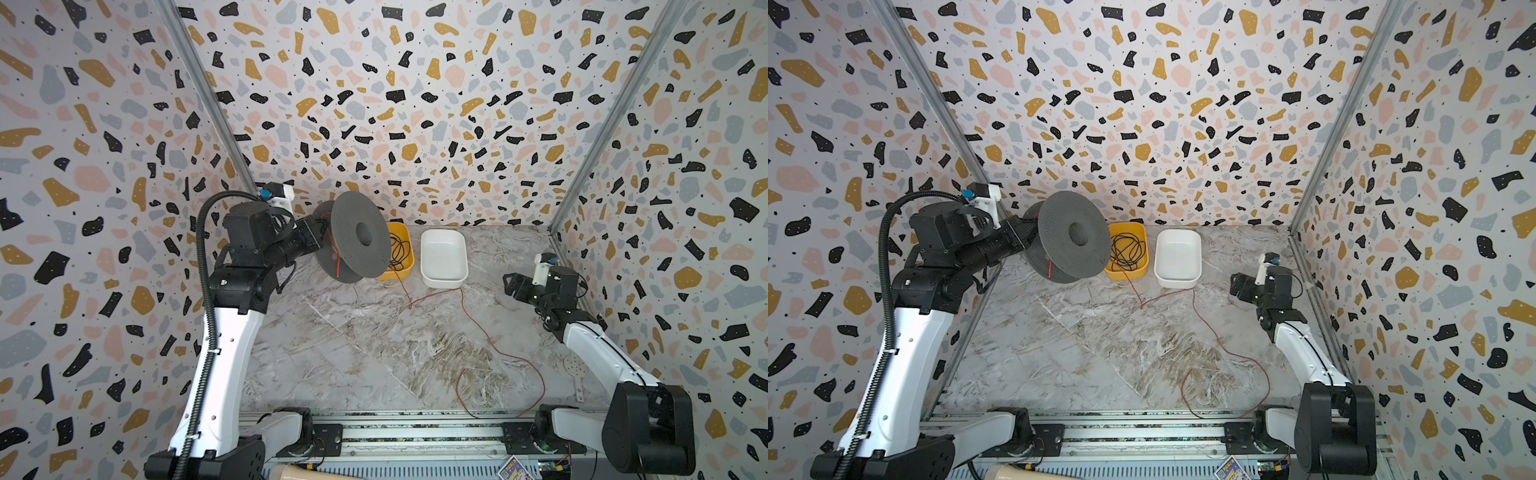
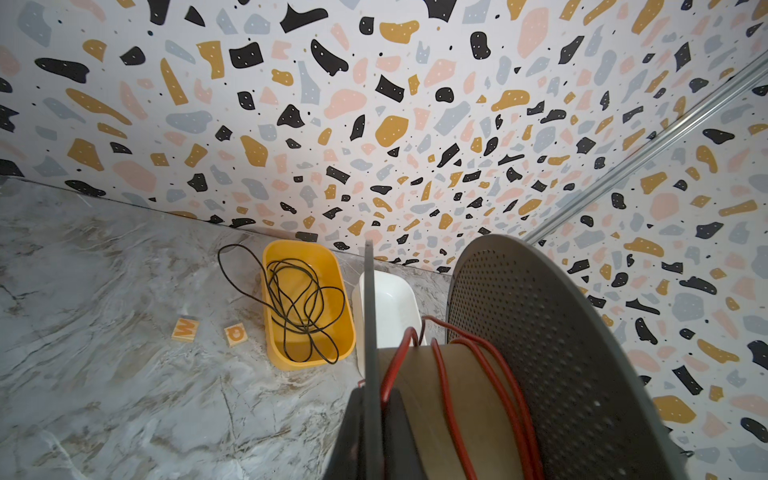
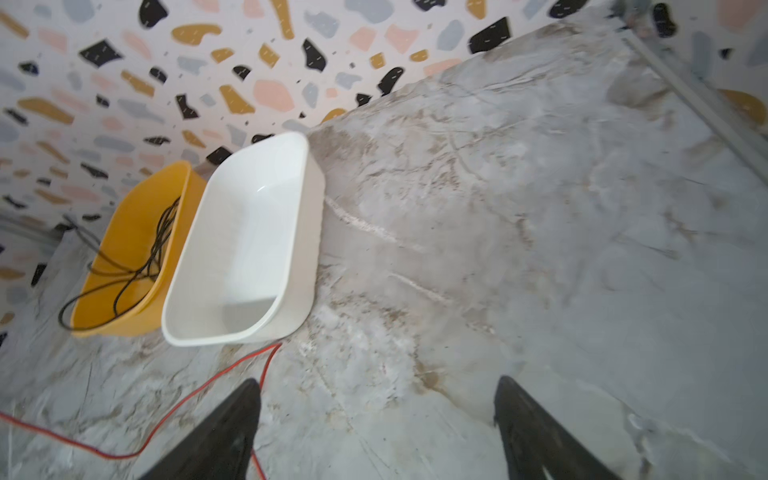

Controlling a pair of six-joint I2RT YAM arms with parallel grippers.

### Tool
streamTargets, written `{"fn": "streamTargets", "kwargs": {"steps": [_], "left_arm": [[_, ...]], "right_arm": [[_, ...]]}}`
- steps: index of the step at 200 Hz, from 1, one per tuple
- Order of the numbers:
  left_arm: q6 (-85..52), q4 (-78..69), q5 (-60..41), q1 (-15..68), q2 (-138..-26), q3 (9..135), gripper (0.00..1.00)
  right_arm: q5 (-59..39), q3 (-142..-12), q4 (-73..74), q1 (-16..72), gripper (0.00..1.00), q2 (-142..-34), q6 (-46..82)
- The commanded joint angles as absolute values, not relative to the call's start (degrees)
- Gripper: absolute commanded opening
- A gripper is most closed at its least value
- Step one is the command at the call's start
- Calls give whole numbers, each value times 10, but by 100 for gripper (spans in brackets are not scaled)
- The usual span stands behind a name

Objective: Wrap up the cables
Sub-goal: 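Bring the red cable back toward the spool with the right gripper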

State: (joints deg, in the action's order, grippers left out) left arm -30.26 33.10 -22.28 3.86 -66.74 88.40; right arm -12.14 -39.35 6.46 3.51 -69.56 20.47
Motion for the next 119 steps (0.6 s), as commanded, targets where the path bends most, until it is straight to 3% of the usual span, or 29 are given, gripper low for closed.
{"fn": "streamTargets", "kwargs": {"steps": [1, 57, 119], "left_arm": [[-322, 249, -249, 41, -643, 889, 0], [-327, 241, -255, 42, -635, 873, 0], [-327, 241, -256, 42, -636, 874, 0]], "right_arm": [[-140, -398, 120, 99, 88, -691, 170], [-138, -402, 264, 281, 88, -785, 92], [-199, -432, 349, 360, 82, -904, 95]]}}
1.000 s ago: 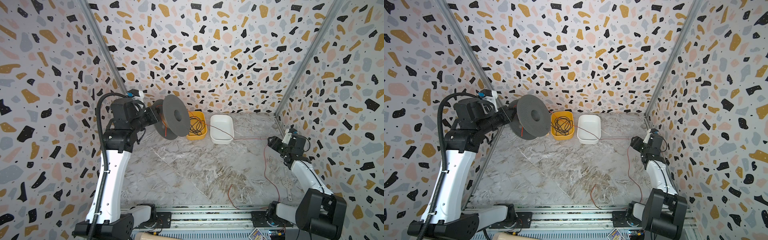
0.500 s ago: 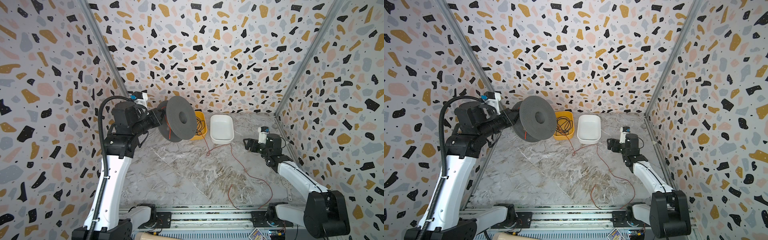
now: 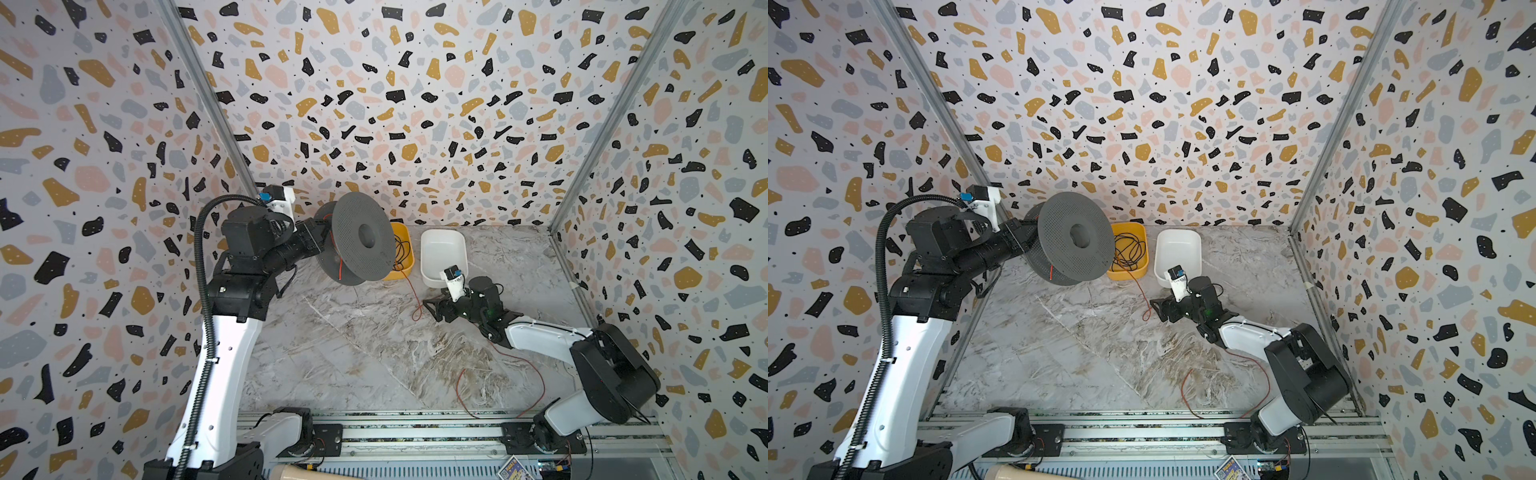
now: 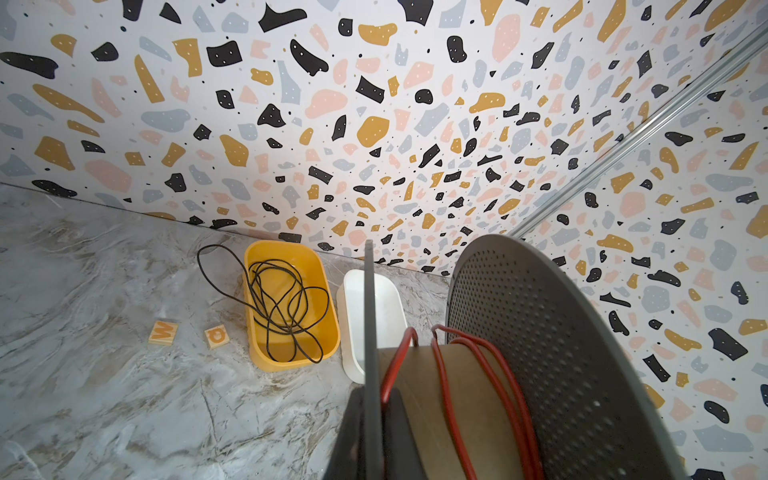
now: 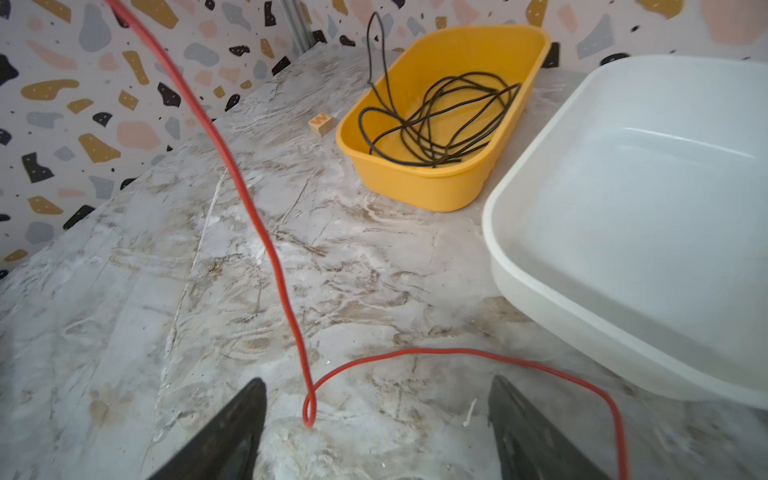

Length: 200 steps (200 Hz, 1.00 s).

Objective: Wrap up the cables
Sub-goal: 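Bring the red cable back toward the spool with the right gripper, then lift the red cable up over the spool with the right gripper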

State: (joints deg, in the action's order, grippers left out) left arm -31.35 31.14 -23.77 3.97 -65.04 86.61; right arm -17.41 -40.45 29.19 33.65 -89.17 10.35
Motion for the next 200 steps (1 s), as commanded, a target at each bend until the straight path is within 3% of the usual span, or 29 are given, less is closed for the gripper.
{"fn": "streamTargets", "kwargs": {"steps": [1, 70, 145, 200], "left_arm": [[-328, 240, -256, 42, -636, 874, 0], [-329, 238, -255, 43, -638, 874, 0], [-337, 236, -219, 43, -650, 861, 0], [-344, 225, -114, 74, -657, 832, 0]], "right_arm": [[-199, -433, 349, 361, 82, -905, 95], [-209, -447, 402, 388, 64, -979, 152], [-174, -439, 385, 428, 3, -975, 162], [-16, -417, 316, 531, 0, -893, 118]]}}
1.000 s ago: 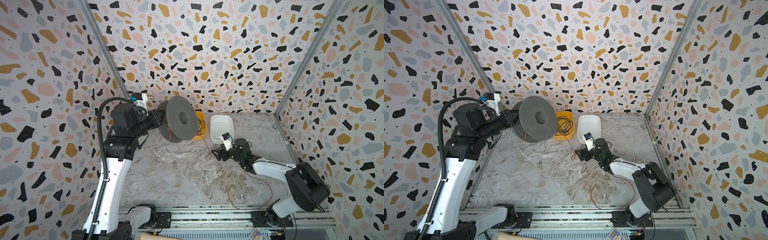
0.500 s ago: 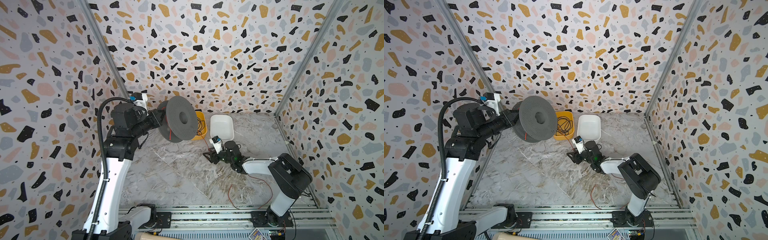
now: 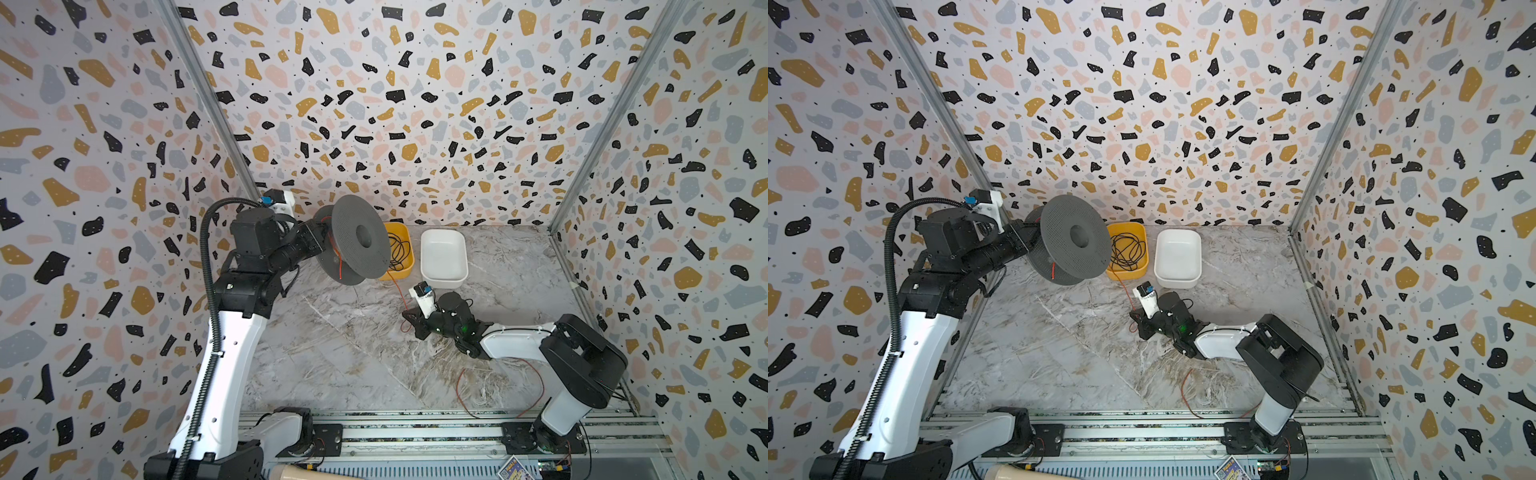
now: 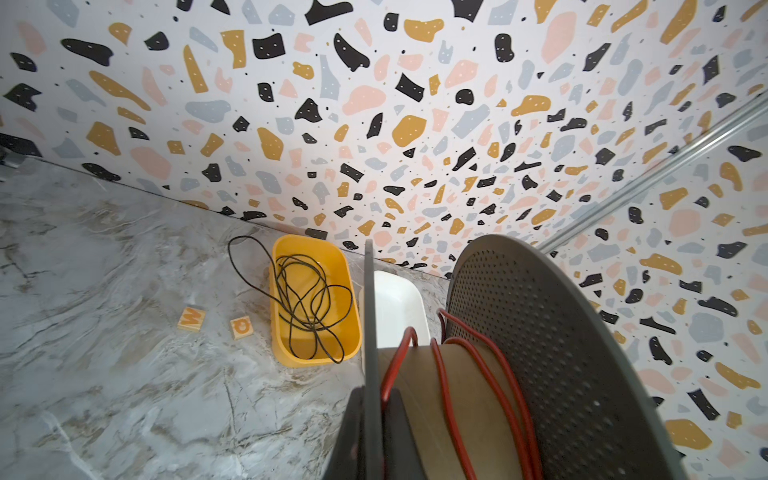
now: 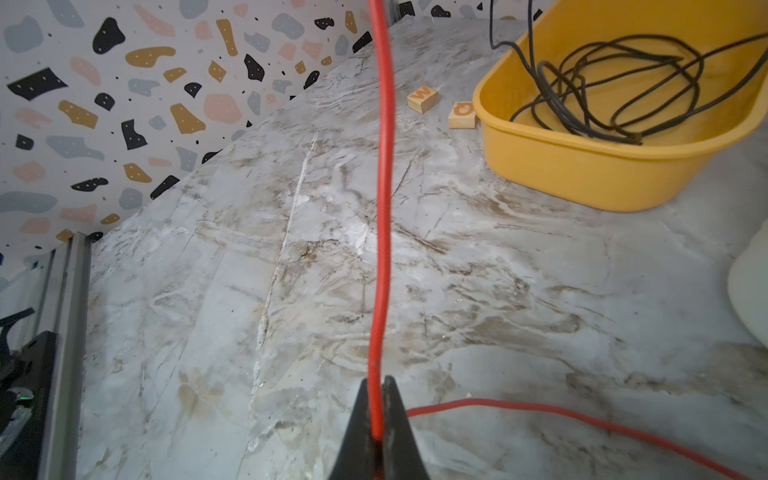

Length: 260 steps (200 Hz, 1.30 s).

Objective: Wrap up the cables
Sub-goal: 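Lift the red cable up over the spool with the right gripper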

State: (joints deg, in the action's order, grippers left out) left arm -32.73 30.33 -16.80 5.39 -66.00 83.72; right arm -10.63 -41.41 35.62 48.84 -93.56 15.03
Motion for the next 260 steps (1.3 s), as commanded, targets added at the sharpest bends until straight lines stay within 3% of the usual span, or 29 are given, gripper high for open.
{"fn": "streamTargets", "kwargs": {"steps": [1, 101, 154, 230, 260], "left_arm": [[-344, 225, -112, 75, -657, 832, 0], [-275, 274, 152, 217, -718, 803, 0], [-228, 340, 245, 256, -727, 815, 0], [-219, 429, 319, 359, -759, 869, 0], [-215, 438, 326, 378, -749, 873, 0]], "right_arm": [[-11, -418, 314, 533, 0, -893, 116], [148, -561, 129, 683, 0, -839, 44], [233, -600, 68, 684, 0, -777, 36], [357, -713, 35, 676, 2, -821, 36], [343, -735, 20, 638, 3, -822, 71]]}}
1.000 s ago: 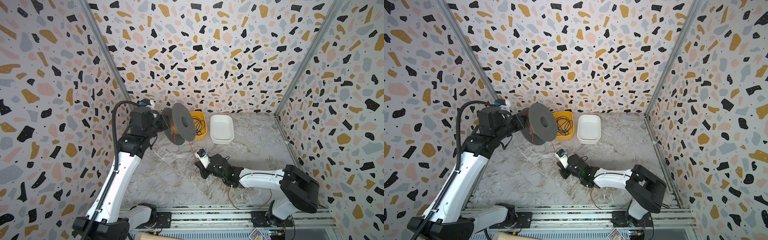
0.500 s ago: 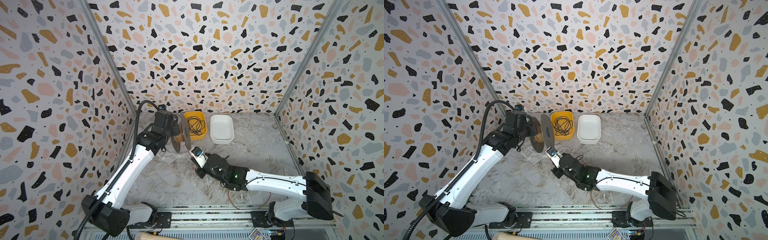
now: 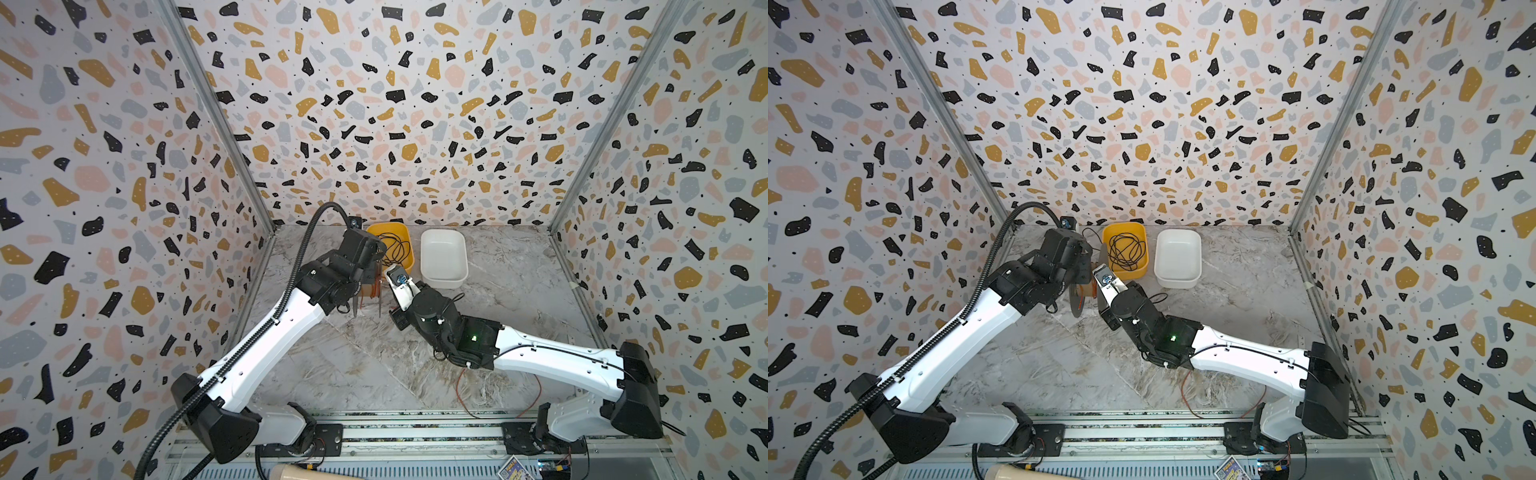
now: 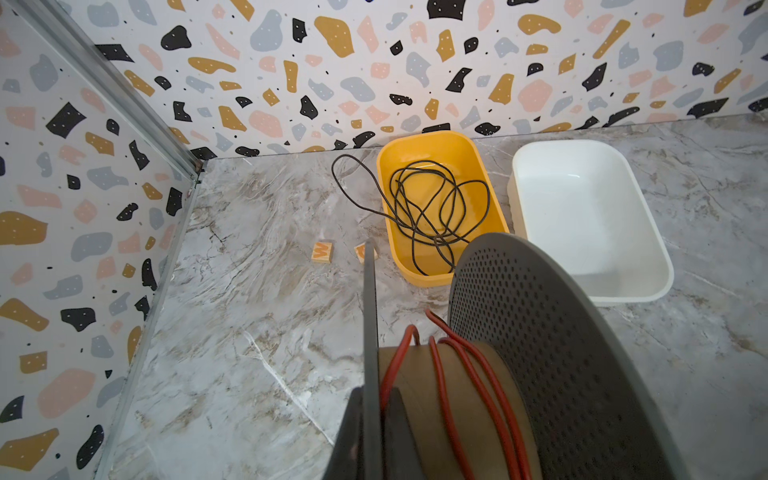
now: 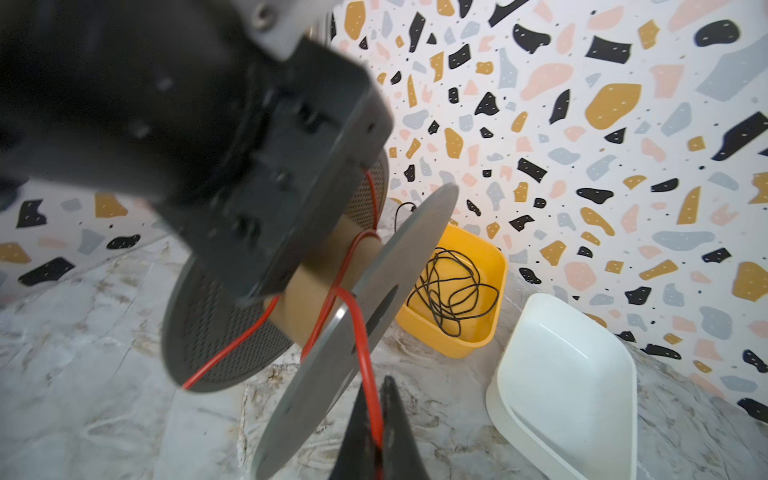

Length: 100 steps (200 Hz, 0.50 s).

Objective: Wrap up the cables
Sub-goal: 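Lift the red cable up over the spool with the right gripper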

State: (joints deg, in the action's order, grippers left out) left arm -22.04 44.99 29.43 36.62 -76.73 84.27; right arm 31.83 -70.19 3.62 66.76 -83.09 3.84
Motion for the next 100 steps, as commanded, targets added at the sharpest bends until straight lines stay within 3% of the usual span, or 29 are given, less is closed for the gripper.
{"fn": "streamTargets", "kwargs": {"steps": [1, 100], "left_arm": [[-215, 438, 326, 378, -749, 873, 0], [-174, 454, 306, 441, -756, 887, 0]], "right_arm": [[343, -735, 20, 636, 3, -821, 72], [243, -786, -33, 507, 10, -871, 85]]}}
